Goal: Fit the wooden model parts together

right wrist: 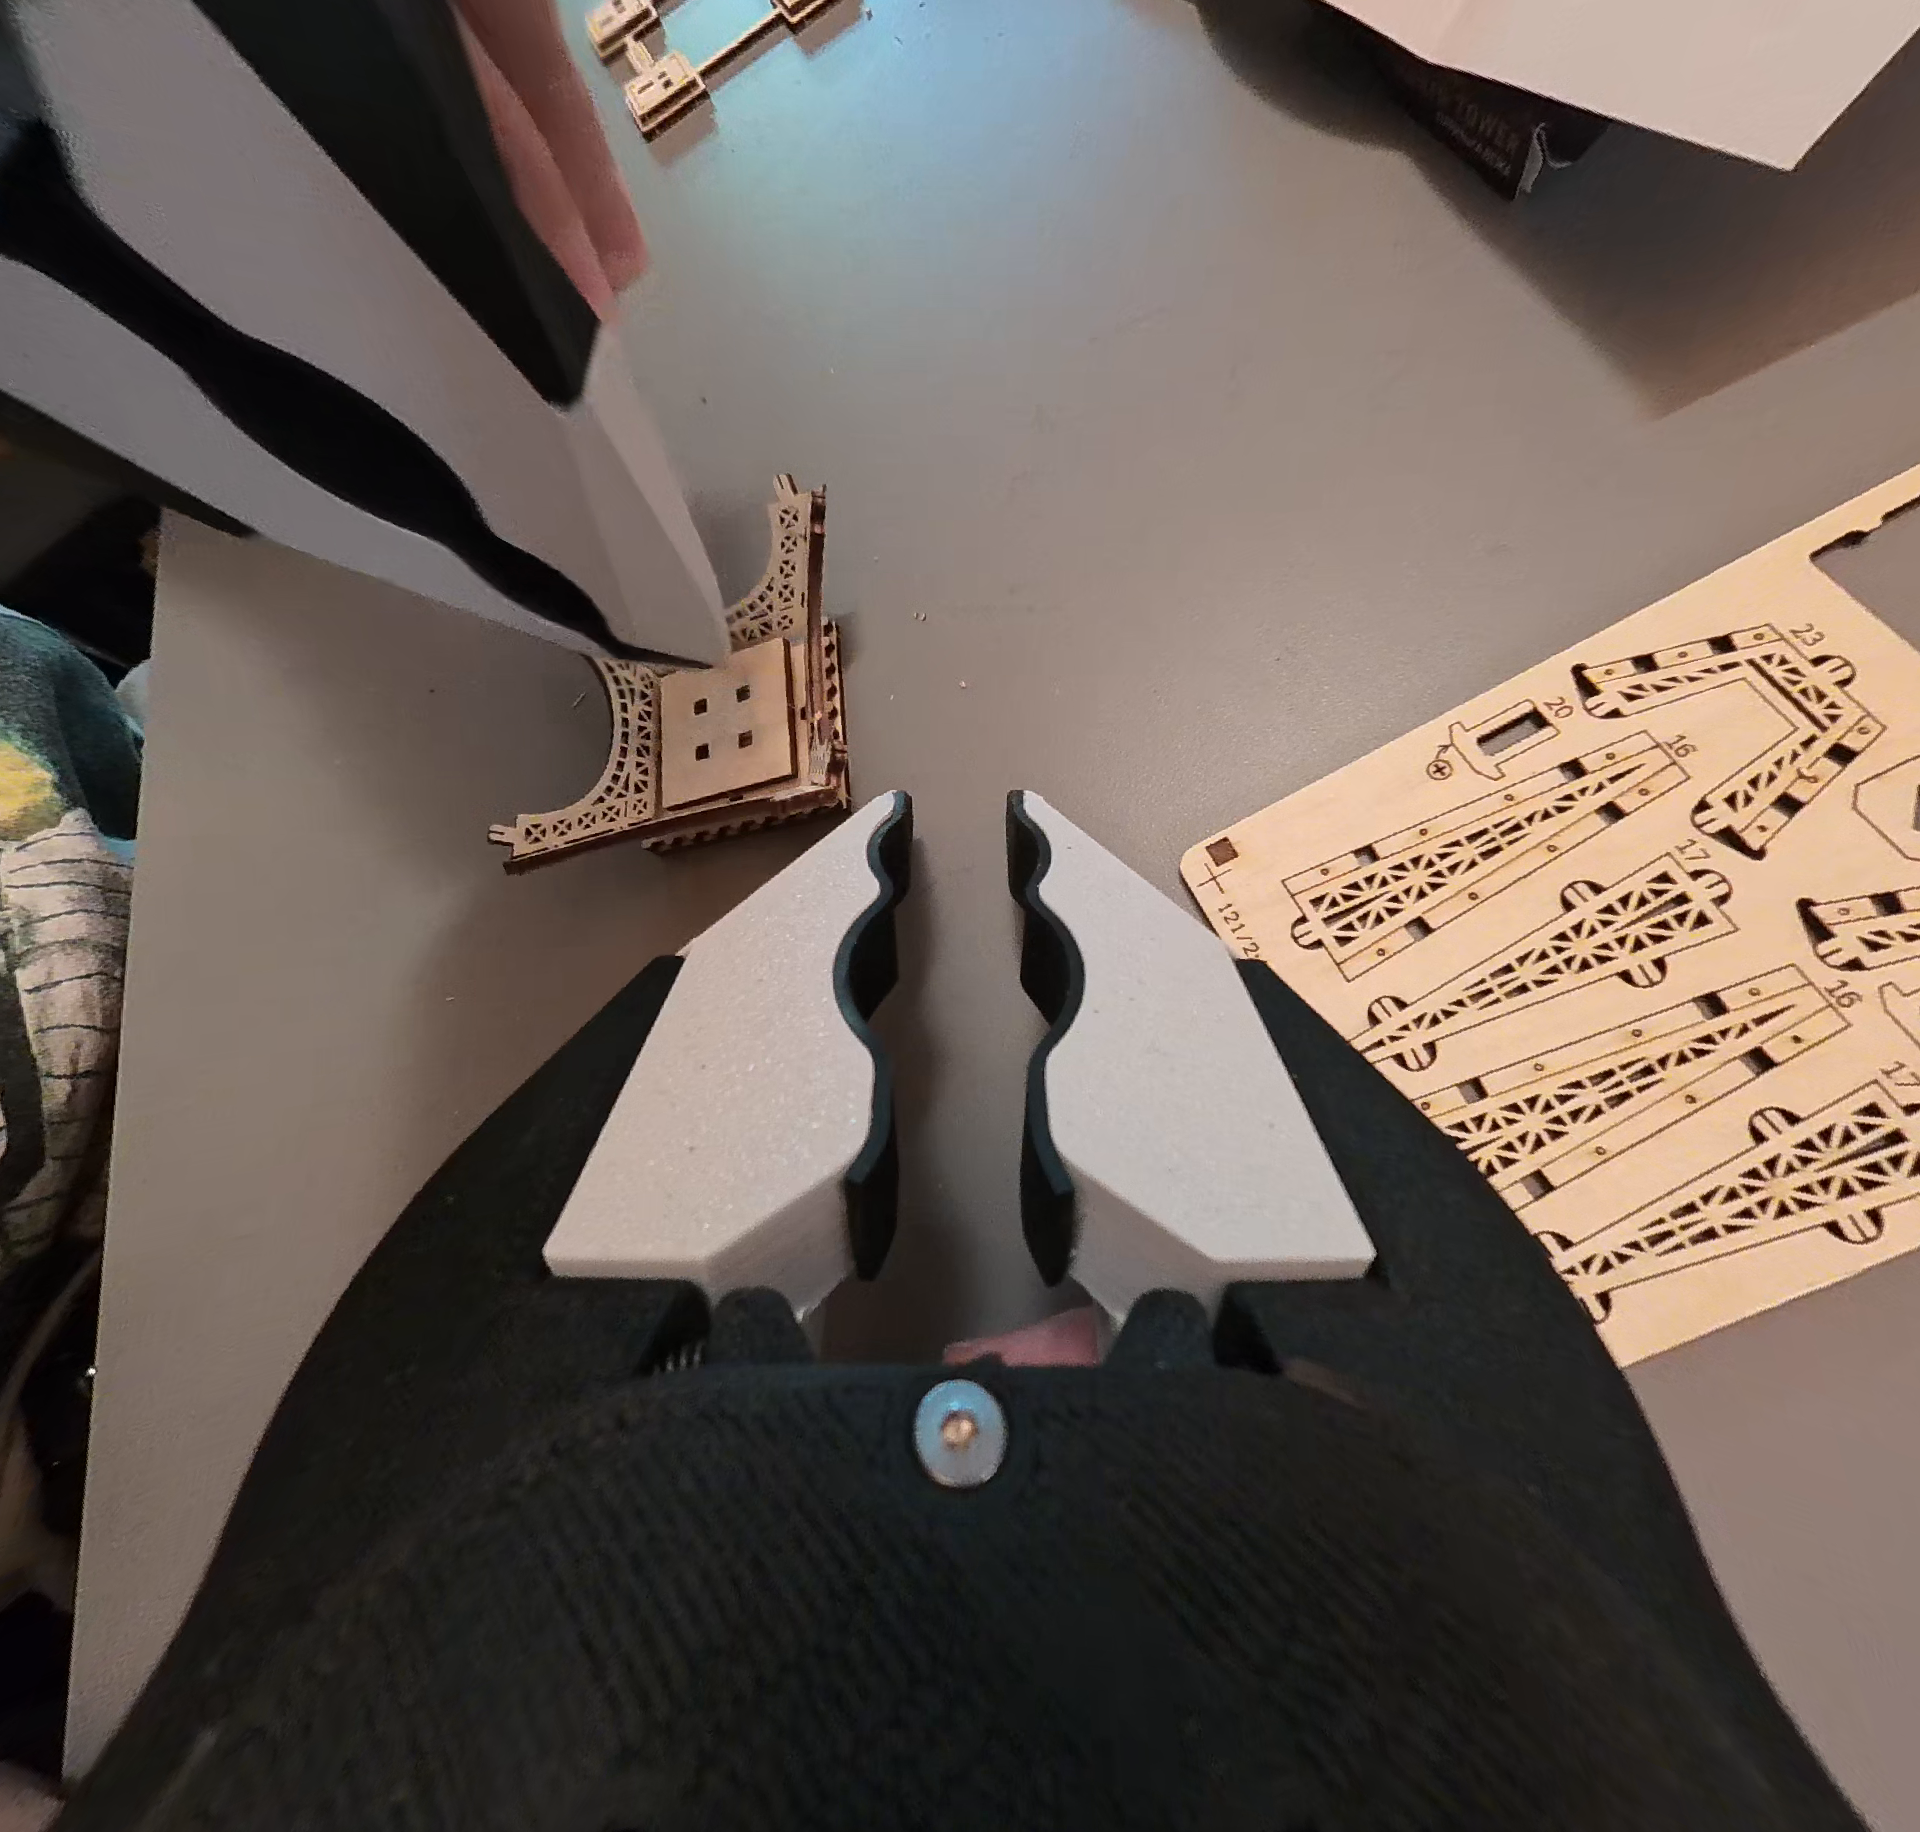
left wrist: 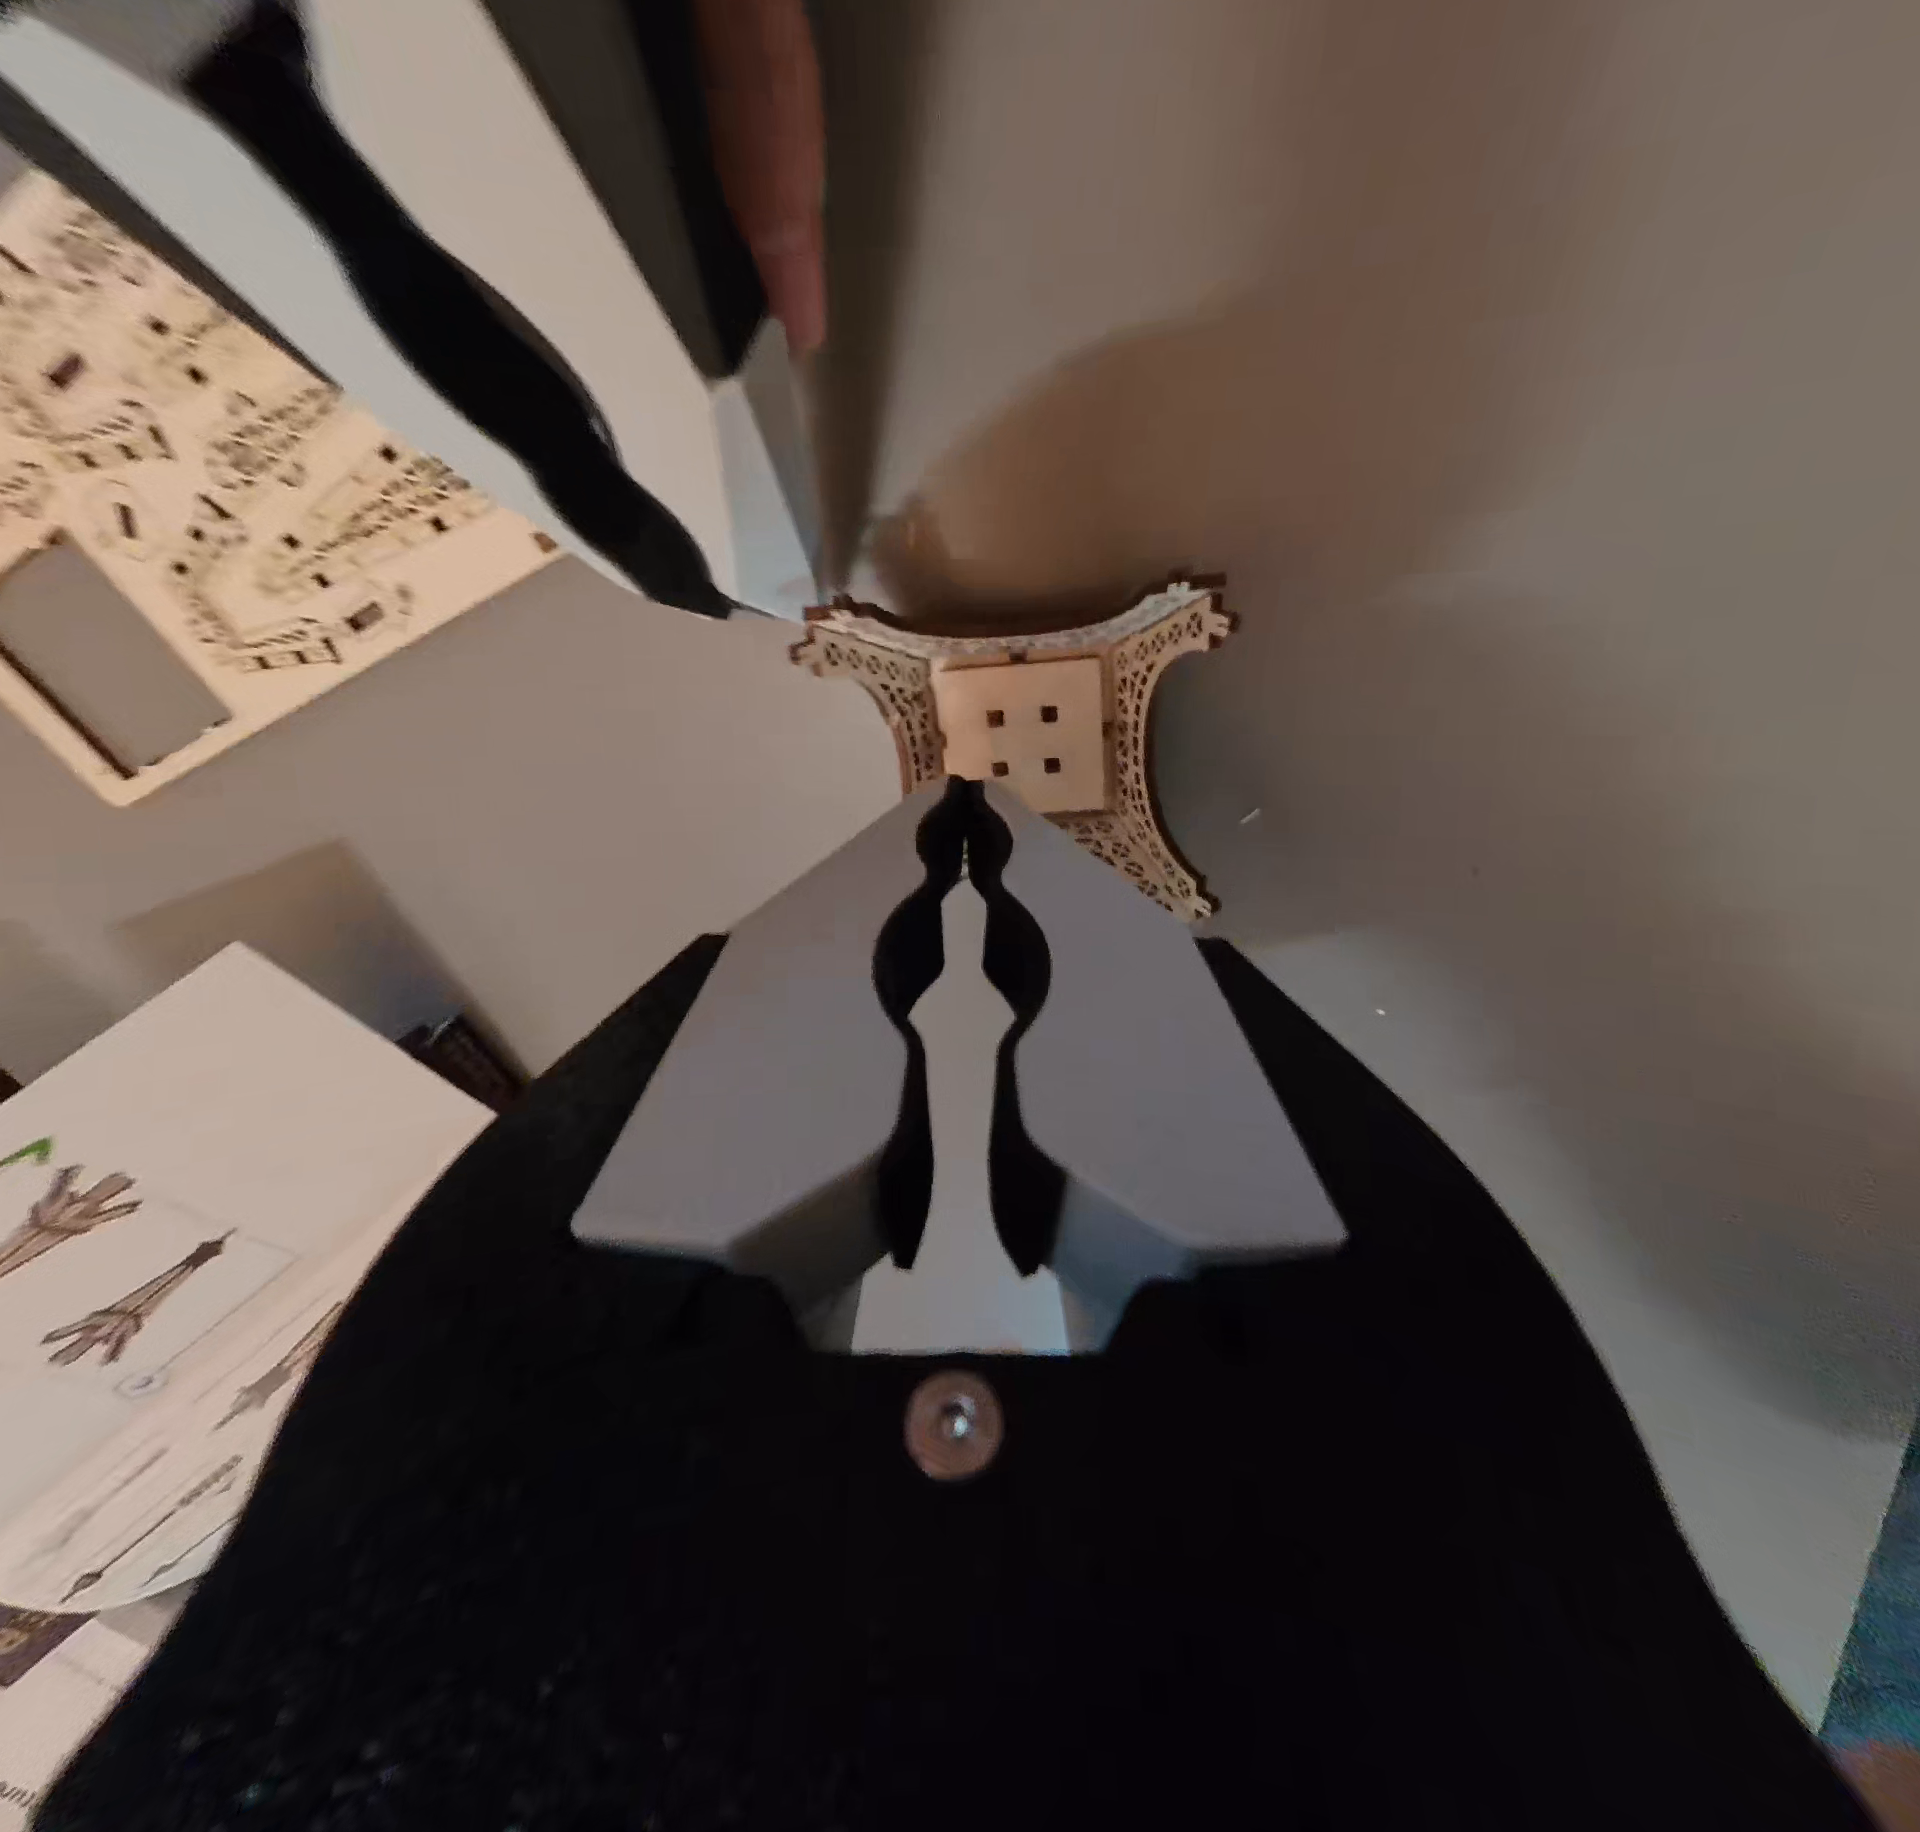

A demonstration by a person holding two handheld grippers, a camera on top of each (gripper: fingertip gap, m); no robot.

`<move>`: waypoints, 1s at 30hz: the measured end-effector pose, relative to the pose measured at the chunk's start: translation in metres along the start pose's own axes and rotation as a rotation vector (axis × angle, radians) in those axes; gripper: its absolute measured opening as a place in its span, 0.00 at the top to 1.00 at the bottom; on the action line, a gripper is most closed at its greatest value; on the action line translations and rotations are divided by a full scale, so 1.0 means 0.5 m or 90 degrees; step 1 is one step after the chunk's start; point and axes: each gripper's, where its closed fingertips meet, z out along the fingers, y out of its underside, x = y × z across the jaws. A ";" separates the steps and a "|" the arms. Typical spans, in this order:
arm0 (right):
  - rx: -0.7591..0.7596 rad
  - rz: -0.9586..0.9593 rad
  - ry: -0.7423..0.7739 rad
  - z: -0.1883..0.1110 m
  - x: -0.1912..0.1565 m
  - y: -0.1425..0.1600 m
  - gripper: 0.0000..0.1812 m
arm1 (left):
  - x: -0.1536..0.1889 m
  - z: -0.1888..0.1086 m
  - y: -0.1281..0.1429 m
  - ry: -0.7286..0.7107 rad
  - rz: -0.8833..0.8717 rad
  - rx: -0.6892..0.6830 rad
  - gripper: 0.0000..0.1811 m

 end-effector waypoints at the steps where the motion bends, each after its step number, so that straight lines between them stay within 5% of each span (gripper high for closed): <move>1: 0.000 0.000 0.000 0.000 0.000 0.000 0.91 | 0.000 -0.002 -0.005 -0.001 0.000 0.008 1.00; 4: 0.000 0.001 -0.001 0.000 0.000 0.000 0.91 | 0.020 0.034 -0.006 0.030 0.003 0.002 1.00; 9: 0.000 0.000 0.000 0.000 0.000 0.000 0.91 | 0.002 -0.006 -0.022 -0.001 0.011 0.020 1.00; 12: 0.000 0.001 -0.001 0.000 0.000 0.000 0.91 | 0.020 0.039 -0.005 0.035 0.014 -0.015 1.00; 27: 0.000 0.000 0.000 0.000 0.000 0.000 0.91 | 0.011 -0.007 -0.043 0.011 0.020 0.036 1.00; 30: 0.000 0.000 -0.001 0.000 0.000 0.000 0.91 | 0.024 0.030 -0.030 0.043 0.023 0.009 1.00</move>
